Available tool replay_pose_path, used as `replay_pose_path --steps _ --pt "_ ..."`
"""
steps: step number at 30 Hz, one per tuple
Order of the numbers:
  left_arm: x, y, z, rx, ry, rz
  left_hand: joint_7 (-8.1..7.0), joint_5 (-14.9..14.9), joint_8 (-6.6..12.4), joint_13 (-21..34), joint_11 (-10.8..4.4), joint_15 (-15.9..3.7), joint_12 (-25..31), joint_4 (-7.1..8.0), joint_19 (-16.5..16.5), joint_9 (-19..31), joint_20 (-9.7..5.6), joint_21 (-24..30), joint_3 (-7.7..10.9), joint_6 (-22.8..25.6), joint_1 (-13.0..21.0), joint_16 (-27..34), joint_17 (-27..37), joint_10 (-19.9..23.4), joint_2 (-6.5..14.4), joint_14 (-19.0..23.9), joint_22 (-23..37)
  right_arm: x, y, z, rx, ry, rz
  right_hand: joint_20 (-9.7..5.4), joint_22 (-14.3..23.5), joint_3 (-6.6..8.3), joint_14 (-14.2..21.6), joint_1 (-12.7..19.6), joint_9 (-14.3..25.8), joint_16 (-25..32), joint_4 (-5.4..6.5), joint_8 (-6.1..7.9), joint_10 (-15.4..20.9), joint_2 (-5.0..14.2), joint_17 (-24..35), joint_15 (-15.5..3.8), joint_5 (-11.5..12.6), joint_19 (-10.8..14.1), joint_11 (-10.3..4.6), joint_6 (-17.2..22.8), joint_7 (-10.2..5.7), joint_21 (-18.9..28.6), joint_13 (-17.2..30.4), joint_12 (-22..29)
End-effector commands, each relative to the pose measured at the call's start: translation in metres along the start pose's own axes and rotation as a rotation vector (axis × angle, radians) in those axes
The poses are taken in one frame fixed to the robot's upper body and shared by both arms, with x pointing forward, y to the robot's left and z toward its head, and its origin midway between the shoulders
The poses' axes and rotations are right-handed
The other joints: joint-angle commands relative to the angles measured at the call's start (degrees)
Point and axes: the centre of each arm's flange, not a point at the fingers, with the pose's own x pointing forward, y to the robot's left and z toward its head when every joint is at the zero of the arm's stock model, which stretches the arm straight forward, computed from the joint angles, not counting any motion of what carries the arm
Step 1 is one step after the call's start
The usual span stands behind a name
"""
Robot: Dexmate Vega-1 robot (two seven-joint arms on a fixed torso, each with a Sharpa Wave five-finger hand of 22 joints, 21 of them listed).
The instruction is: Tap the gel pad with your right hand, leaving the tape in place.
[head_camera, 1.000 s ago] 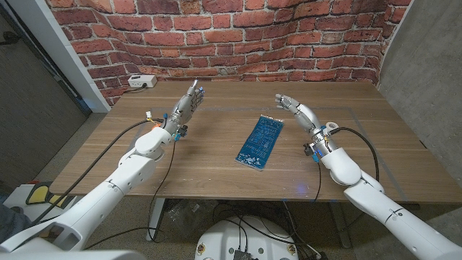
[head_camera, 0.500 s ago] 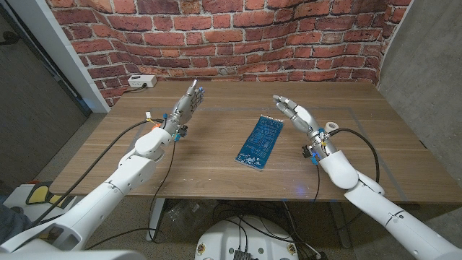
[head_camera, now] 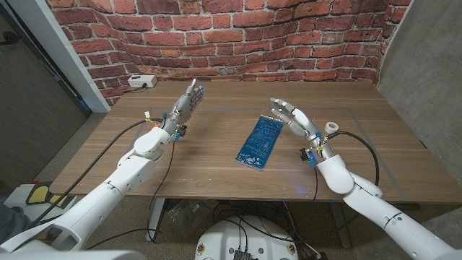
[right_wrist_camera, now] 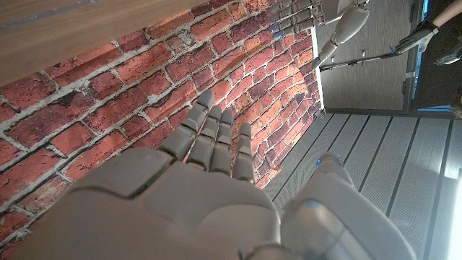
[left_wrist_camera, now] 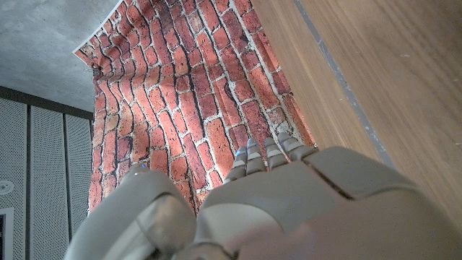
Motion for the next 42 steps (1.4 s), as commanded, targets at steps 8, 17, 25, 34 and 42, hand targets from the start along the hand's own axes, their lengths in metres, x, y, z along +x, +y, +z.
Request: replay_pose_path --steps 8,17,25,34,42 --pt "-0.001 0.003 0.0 -0.003 0.002 0.01 -0.03 -0.1 0.02 0.2 -0.11 0.24 0.1 0.0 -0.1 0.3 0.5 0.1 -0.36 0.4 0.0 0.4 0.2 0.4 0.0 0.8 0.2 0.0 0.007 0.006 -0.181 -0.043 -0.009 -0.76 0.2 1.16 3.1 1.7 0.2 0.1 -1.06 0.77 5.5 1.66 0.0 -0.36 0.6 0.7 -3.24 2.1 -2.58 -1.5 0.0 1.4" --pt "0.001 0.005 -0.001 -0.002 0.003 0.011 -0.11 -0.1 0.05 0.2 -0.01 0.35 0.0 0.0 -0.1 0.3 0.69 0.1 -0.45 0.5 0.1 0.3 0.1 0.2 0.1 0.9 0.2 0.0 0.011 0.008 -0.278 -0.035 -0.026 0.57 0.3 1.52 6.7 2.1 0.1 0.1 -1.91 0.48 3.9 1.99 -0.1 0.05 0.5 4.0 -6.57 2.6 -5.27 -1.5 -0.2 -0.1" --pt "0.0 0.008 -0.003 -0.007 0.005 0.02 -0.15 -0.1 0.05 0.2 -0.04 0.31 0.0 0.0 -0.2 0.3 0.78 0.0 -0.51 0.6 0.1 0.3 0.1 0.2 0.1 1.0 0.2 0.005 0.015 0.009 -0.305 -0.032 0.001 1.34 0.4 1.68 6.5 2.1 0.0 -1.0 -2.45 2.21 1.2 2.1 -0.1 0.4 0.4 4.9 -6.3 9.1 -7.43 -2.1 -0.2 -1.4" --pt "-0.002 0.012 -0.003 -0.003 0.007 0.027 -0.29 -0.1 0.1 0.2 -0.18 0.21 -0.1 0.0 -0.2 0.4 0.87 0.0 -0.58 0.8 0.2 0.2 0.1 0.2 0.2 0.9 0.2 0.009 0.019 0.008 -0.37 -0.041 0.036 1.26 0.4 1.83 5.1 2.2 -0.1 -1.6 -2.74 2.61 2.0 2.21 0.0 0.13 0.3 5.2 -6.57 11.6 -8.26 -2.5 -0.2 -1.1" --pt "0.0 0.011 -0.002 0.001 0.009 0.021 -0.38 -0.1 0.09 0.2 -0.29 0.12 -0.1 0.0 -0.3 0.4 0.89 0.0 -0.65 0.9 0.2 0.2 0.1 0.2 0.3 1.0 0.2 0.009 0.02 0.005 -0.44 -0.045 0.07 0.63 0.5 1.92 3.8 2.1 -0.1 -1.9 -2.79 2.05 2.7 2.44 0.0 -0.7 0.3 4.2 -6.62 11.4 -8.12 -3.2 -0.2 -0.9"
